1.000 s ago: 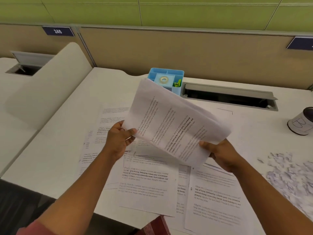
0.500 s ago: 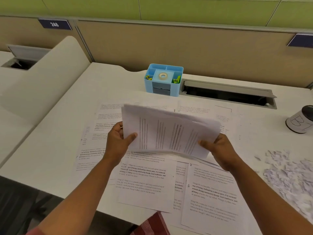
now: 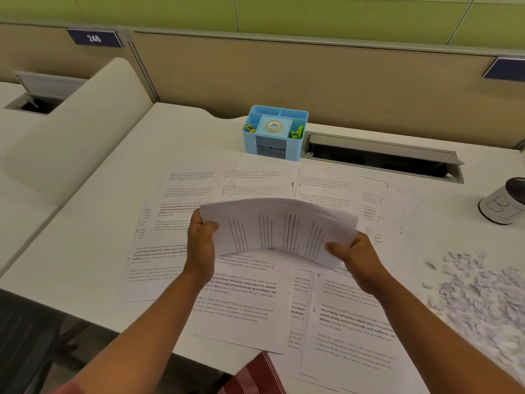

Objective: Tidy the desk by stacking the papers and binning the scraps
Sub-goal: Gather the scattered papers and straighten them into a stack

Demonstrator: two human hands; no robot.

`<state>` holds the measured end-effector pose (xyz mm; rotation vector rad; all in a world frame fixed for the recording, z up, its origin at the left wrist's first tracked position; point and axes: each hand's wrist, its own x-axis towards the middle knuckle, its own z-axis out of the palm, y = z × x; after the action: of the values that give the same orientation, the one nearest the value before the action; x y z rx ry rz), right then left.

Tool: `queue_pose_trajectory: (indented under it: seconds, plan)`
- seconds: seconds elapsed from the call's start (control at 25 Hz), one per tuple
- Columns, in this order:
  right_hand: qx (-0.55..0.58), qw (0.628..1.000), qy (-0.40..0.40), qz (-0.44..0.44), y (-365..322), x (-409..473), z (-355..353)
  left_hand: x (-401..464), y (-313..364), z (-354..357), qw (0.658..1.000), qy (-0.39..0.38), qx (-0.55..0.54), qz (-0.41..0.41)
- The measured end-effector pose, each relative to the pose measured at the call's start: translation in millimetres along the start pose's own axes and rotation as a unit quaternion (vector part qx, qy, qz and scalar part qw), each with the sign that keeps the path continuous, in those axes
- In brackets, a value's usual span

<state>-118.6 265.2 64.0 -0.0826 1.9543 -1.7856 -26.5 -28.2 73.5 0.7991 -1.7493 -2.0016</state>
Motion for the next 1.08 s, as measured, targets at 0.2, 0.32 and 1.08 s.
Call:
queue_pose_trajectory:
  seconds: [0.2, 0.32, 1.08]
  plan:
    - [-0.026, 0.999, 0.019, 0.004, 4.3, -2.8, 8.3, -4.6, -5.0, 2.3, 0.999, -0.018, -0.027, -0.016]
    - [-0.019, 0.999, 0.029, -0.016, -1.8, -4.3, 11.0, -4.9, 5.2, 8.7, 1.000, 0.006, -0.025, -0.010]
    - [-0.055, 0.998, -0.038, 0.016, 6.4, -8.9, 14.5, -0.7, -8.8, -12.6, 0.998, 0.035, 0.039, -0.030]
